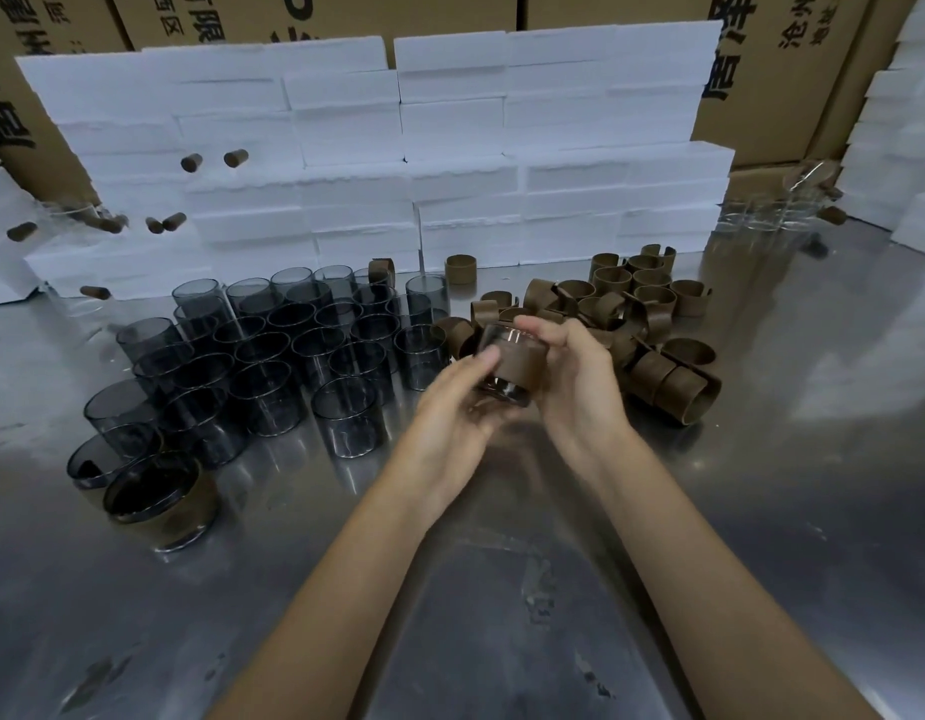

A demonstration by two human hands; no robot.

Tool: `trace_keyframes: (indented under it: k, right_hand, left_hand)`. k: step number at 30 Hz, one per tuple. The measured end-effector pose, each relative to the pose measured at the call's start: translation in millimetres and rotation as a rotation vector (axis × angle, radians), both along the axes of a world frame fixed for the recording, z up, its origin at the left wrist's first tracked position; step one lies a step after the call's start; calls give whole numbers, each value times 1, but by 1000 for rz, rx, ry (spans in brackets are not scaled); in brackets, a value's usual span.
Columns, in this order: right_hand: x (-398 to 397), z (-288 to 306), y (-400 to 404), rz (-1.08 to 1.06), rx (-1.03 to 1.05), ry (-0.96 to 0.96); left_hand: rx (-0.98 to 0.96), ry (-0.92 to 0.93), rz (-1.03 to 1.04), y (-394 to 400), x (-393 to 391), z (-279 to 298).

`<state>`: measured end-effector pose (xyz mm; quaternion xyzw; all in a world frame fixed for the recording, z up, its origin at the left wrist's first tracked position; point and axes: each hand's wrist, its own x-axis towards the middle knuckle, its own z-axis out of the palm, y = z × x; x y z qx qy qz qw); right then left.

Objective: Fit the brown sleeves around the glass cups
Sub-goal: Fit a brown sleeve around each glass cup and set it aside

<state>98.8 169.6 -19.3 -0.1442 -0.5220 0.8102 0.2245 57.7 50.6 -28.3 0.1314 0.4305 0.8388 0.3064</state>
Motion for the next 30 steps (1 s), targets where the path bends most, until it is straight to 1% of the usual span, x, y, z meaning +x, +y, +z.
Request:
trace_keyframes:
  k: [2, 4, 7, 9, 11, 15, 20, 24, 26, 28, 30]
  right_hand:
    - [0, -2, -1, 136, -45, 13]
    - [-1, -4, -4, 228, -12, 32]
    - [-3, -8, -8, 276, 174, -23]
    - [-2, -9, -13, 242, 332, -89]
    - [-3, -10, -17, 161, 464, -92]
    - [-3, -10, -21, 35, 522, -3]
    - [-6, -13, -21, -11, 561, -58]
    - [-9, -16, -23, -124, 679, -86]
    - [-8, -16, -23, -198, 746, -91]
    - [-6, -16, -25, -276, 858, -99]
    - [-1, -11, -29, -311, 947, -74]
  left_hand:
    - [75, -115, -28, -3, -3, 2]
    - [141, -199, -25, -5, -4, 2]
    - [269, -220, -5, -10, -9, 2]
    - [311, -229, -10, -13, -13, 1]
    - [283, -244, -9, -13, -15, 1]
    - [198, -207, 1, -11, -16, -2]
    - [164, -196, 35, -11, -19, -3]
    - [141, -188, 27, -10, -22, -8]
    - [99, -153, 32, -10, -23, -10]
    - [24, -96, 48, -10, -26, -13]
    - [-51, -41, 49, -12, -32, -19]
